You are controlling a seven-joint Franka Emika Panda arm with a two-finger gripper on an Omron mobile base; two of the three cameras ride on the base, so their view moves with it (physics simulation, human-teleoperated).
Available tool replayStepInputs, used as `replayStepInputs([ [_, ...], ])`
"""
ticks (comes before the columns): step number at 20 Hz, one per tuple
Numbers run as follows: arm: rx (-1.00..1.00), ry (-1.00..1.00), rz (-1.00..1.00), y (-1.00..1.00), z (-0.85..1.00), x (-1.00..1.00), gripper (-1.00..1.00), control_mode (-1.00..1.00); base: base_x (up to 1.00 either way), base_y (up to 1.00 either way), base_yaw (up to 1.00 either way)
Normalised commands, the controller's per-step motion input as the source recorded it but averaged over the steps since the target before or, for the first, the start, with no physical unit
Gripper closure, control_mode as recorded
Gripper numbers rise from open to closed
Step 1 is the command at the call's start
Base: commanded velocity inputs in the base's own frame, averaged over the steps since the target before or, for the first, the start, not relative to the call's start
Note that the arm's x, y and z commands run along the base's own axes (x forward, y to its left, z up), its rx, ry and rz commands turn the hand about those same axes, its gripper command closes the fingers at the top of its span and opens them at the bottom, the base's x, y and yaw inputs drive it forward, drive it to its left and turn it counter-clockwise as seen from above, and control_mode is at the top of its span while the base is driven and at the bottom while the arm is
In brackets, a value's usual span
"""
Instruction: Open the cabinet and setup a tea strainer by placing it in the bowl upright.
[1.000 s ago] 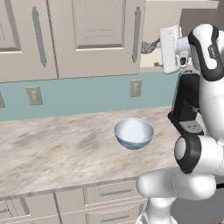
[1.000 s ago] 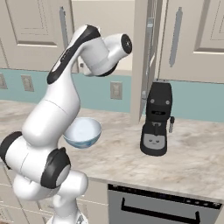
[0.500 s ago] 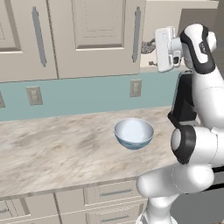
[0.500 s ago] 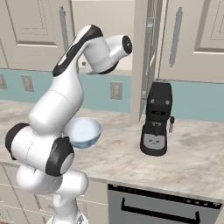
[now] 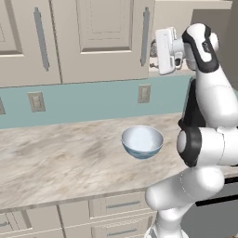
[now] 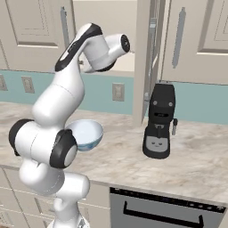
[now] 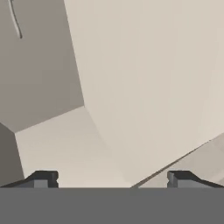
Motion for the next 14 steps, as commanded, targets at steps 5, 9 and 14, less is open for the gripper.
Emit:
replayStepInputs([
  [5,0.06,0.0,0.11,0.32,0.0,0.0,-1.0,-1.0,0.0,0.0,0.0],
  [9,0.05,-0.01,0.13,0.39,0.0,0.0,-1.0,-1.0,0.0,0.0,0.0],
  [14,0.01,-0.09,0.11,0.25,0.0,0.0,-1.0,-1.0,0.0,0.0,0.0],
])
